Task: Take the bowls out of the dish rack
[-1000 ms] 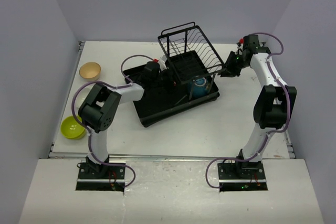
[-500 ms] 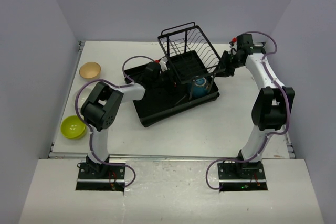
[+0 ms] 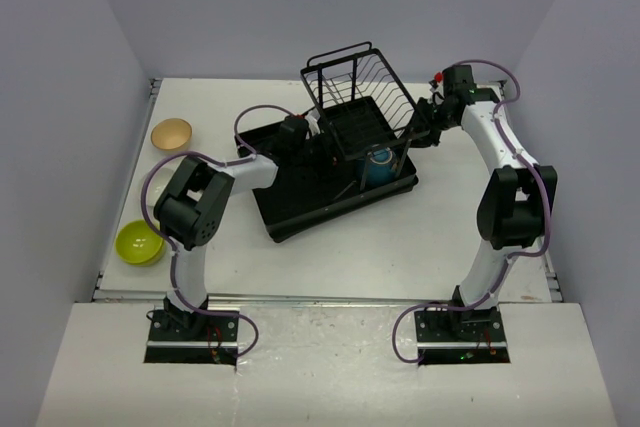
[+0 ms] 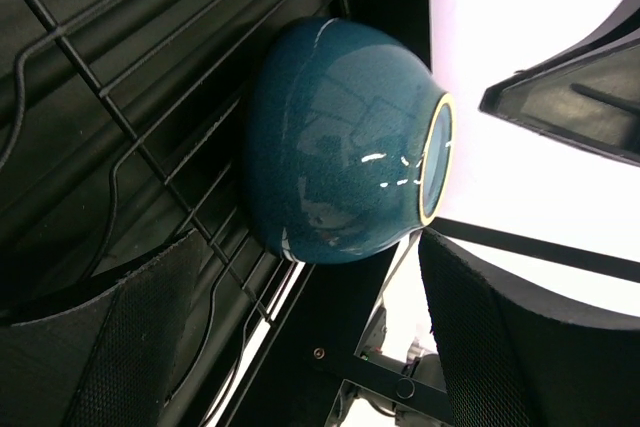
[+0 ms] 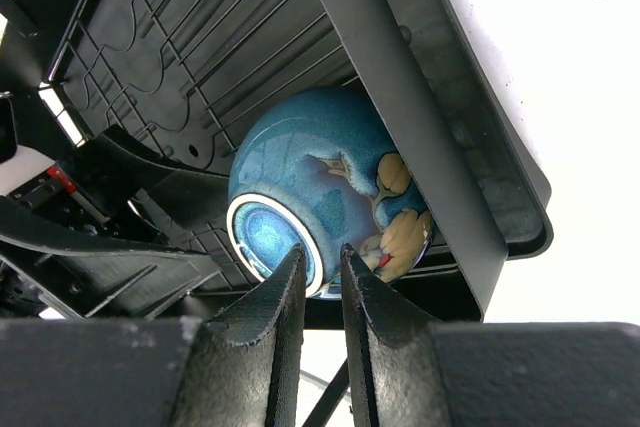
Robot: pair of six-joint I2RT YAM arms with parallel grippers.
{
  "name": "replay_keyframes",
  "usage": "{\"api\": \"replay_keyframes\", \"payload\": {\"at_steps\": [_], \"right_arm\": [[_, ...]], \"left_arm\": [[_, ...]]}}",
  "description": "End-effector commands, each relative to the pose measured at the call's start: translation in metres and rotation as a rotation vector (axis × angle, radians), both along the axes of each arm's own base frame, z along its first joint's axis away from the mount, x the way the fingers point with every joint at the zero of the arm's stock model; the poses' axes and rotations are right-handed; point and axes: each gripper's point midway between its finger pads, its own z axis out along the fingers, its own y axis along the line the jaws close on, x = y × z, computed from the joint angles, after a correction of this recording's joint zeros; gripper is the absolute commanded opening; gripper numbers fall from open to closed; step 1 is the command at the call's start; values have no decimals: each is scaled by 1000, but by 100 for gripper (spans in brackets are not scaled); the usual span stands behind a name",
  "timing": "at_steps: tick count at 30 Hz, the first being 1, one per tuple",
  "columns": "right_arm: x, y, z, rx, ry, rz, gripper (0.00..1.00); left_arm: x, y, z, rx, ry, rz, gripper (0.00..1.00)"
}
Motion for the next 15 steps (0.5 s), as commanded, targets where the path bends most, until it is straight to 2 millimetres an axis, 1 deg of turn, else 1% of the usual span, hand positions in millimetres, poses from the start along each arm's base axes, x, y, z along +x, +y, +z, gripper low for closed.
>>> {"api": "replay_keyframes", "payload": {"at_steps": [1, 6, 15], "right_arm": [[-2, 2, 2, 11, -4, 1, 21], [-6, 2, -4, 8, 11, 5, 21], [-10, 4, -9, 13, 25, 17, 21]], "left_arm": [[1, 4, -14, 75, 10, -4, 89], [0, 4, -18, 77, 20, -5, 89], [2, 3, -15, 57, 12, -7, 89]]}}
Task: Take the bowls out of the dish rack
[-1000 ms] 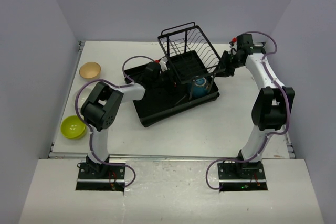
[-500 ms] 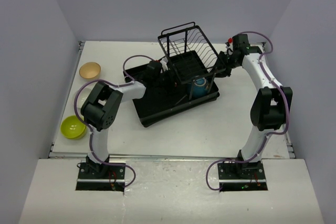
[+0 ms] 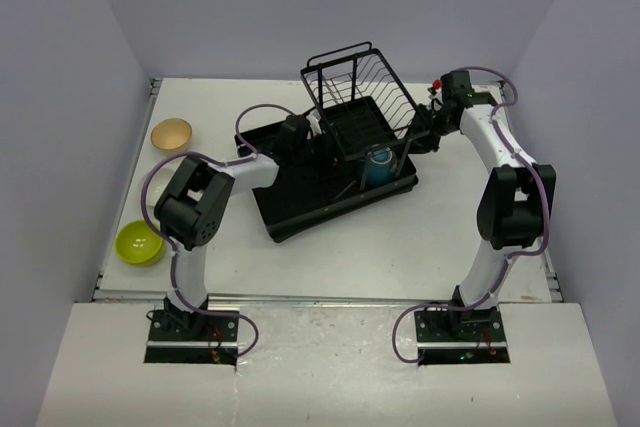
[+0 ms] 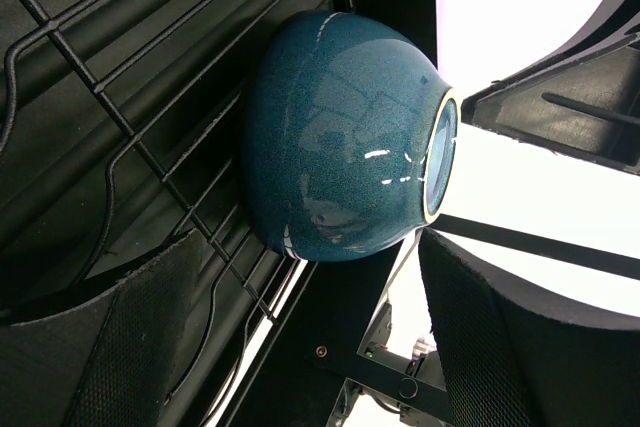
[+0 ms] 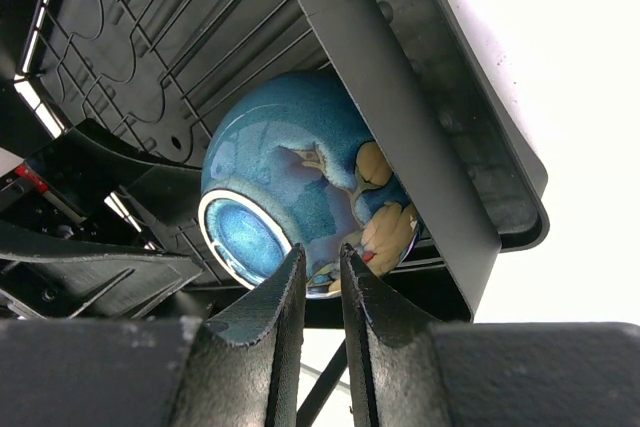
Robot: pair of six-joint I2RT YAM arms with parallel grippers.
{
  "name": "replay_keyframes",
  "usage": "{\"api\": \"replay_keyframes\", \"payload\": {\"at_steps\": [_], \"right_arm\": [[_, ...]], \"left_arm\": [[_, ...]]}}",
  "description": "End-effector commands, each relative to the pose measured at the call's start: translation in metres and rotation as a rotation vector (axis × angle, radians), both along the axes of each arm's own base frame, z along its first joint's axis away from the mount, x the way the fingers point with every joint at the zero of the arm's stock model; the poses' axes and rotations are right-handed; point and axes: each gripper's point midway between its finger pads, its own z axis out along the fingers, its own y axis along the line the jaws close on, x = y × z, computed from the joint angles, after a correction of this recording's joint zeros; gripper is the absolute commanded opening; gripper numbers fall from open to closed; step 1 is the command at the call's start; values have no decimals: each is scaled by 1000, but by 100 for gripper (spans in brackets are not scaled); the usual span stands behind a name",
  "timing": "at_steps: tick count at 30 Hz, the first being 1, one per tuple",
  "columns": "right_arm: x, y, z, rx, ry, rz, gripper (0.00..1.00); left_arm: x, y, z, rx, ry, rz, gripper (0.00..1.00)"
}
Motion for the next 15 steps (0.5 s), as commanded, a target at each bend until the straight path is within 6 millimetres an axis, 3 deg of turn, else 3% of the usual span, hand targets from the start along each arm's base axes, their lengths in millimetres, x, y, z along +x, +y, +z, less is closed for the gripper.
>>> {"api": "replay_keyframes", "payload": {"at_steps": [1, 15], "right_arm": [[0, 5, 5, 17, -16, 18, 21], [-10, 32, -18, 33, 48, 100, 21]], "left_arm": [[4, 3, -13, 33, 10, 7, 89], [2, 3, -4, 6, 1, 3, 89]]}}
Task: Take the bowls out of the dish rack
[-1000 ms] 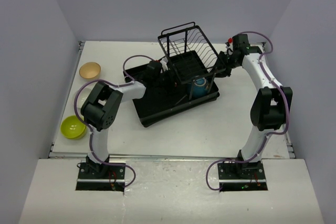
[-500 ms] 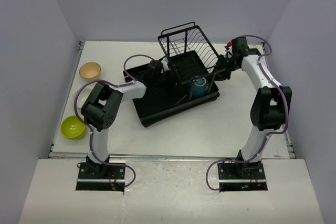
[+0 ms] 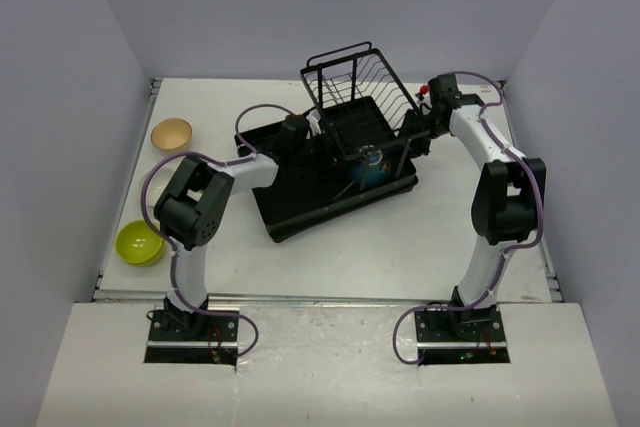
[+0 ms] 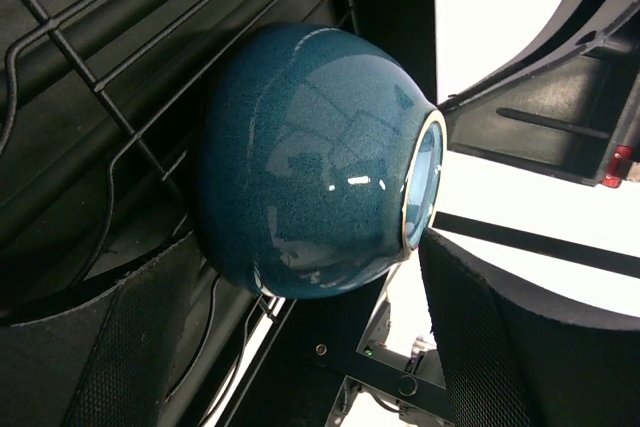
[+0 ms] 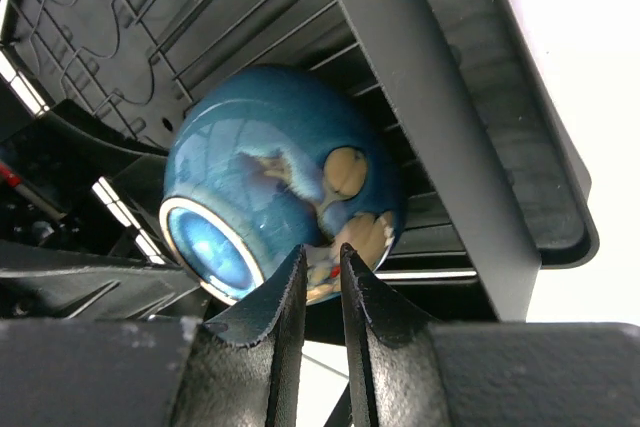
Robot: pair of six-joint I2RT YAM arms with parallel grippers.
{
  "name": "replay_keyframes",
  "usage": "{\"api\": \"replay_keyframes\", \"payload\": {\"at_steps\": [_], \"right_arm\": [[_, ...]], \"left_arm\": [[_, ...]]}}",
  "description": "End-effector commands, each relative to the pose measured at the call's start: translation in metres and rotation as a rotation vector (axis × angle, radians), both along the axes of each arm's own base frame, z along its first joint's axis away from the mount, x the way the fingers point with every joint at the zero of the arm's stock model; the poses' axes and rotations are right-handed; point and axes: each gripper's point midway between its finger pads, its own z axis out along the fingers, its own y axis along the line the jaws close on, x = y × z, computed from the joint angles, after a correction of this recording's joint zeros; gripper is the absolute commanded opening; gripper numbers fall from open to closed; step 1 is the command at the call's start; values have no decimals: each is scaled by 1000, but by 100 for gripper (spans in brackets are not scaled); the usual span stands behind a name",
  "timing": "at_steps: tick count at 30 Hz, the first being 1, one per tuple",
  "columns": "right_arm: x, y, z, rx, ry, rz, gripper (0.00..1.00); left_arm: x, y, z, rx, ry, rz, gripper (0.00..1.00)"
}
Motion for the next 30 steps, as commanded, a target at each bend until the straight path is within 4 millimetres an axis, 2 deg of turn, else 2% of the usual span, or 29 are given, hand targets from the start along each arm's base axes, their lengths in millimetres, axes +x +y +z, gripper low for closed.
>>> {"api": "replay_keyframes", "payload": {"at_steps": [1, 15, 20, 21, 22, 25, 30], "right_arm": [[-5, 11, -2, 22, 6, 40, 21], [-7, 18, -7, 26, 31, 80, 21], [-7, 16, -10, 11, 39, 87, 21], [-6, 17, -8, 13, 36, 88, 21], [-6, 17, -8, 13, 39, 88, 21], [-4, 17, -7, 12, 39, 90, 21], [-3, 17, -6, 10, 39, 102, 20]], "left_arm": [[2, 4, -5, 11, 1, 10, 89], [-5, 15, -3, 27, -18, 20, 90], [-8, 18, 7, -12, -59, 14, 90], [-11, 20, 4, -19, -56, 15, 90], [-8, 19, 14, -52, -91, 19, 90], [-8, 20, 18, -91, -117, 10, 91], [-7, 23, 10, -122, -107, 12, 91]]}}
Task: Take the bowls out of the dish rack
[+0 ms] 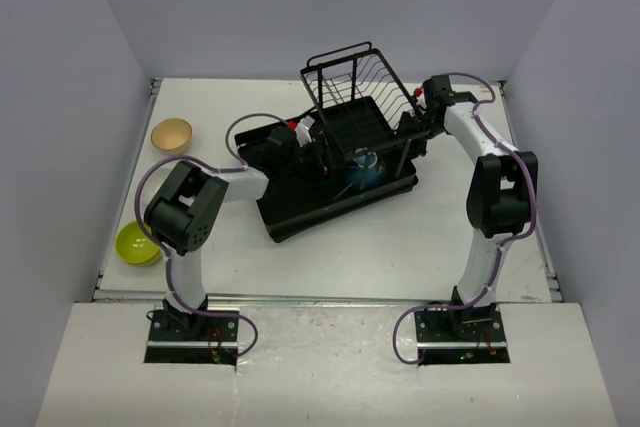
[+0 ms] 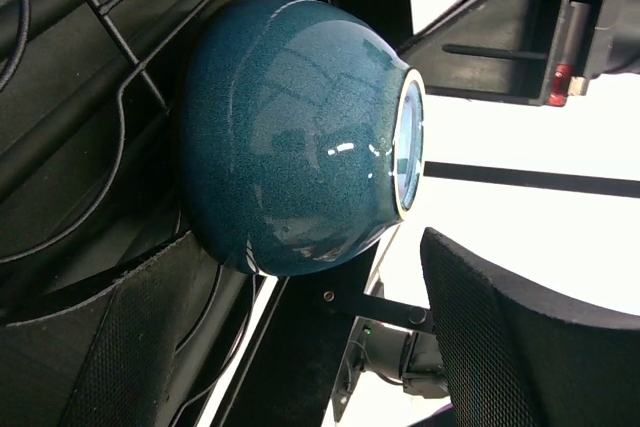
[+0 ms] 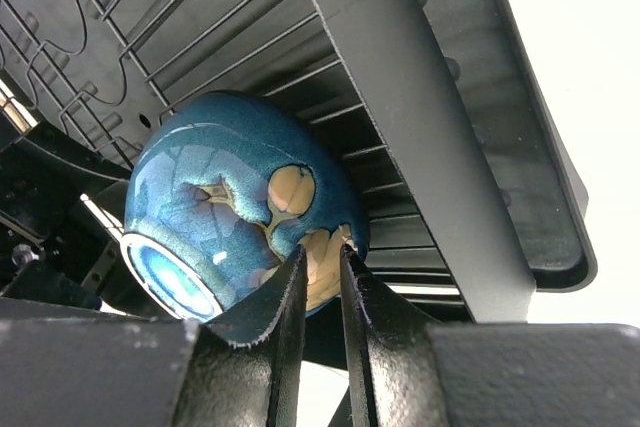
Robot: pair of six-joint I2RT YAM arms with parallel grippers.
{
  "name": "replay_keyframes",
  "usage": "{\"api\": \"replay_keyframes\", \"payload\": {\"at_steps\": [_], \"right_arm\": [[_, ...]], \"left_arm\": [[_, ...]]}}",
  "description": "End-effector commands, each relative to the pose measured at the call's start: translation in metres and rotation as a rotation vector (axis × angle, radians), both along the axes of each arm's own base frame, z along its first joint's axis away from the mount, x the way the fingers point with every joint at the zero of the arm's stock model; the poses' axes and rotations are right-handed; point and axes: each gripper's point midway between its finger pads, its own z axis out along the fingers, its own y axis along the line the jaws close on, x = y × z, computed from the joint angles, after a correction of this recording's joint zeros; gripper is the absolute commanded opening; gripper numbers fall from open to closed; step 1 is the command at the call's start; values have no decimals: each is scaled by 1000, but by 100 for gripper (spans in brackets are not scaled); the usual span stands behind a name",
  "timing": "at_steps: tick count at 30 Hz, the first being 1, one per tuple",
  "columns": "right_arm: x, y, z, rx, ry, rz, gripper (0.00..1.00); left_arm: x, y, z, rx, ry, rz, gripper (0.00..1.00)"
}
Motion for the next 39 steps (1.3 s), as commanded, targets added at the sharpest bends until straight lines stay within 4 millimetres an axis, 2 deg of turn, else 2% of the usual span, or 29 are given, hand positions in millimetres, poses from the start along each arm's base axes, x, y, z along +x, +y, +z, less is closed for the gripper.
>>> {"api": "replay_keyframes", "payload": {"at_steps": [1, 3, 14, 27, 35, 39], "right_arm": [[-5, 14, 9, 25, 3, 59, 20], [-4, 13, 10, 20, 3, 60, 20], [-4, 16, 13, 33, 12, 83, 20], [-5, 17, 9, 21, 22, 94, 20], [-4, 17, 8, 24, 23, 95, 20], [-3, 17, 8, 24, 20, 96, 20]], "left_arm": [[13, 6, 7, -51, -59, 29, 91], [11, 7, -1, -56, -36, 26, 91], [15, 3, -14, -84, -15, 19, 90], [18, -6, -3, -188, -48, 6, 85], [16, -17, 11, -265, -76, -32, 72], [13, -19, 13, -294, -74, -40, 70]]}}
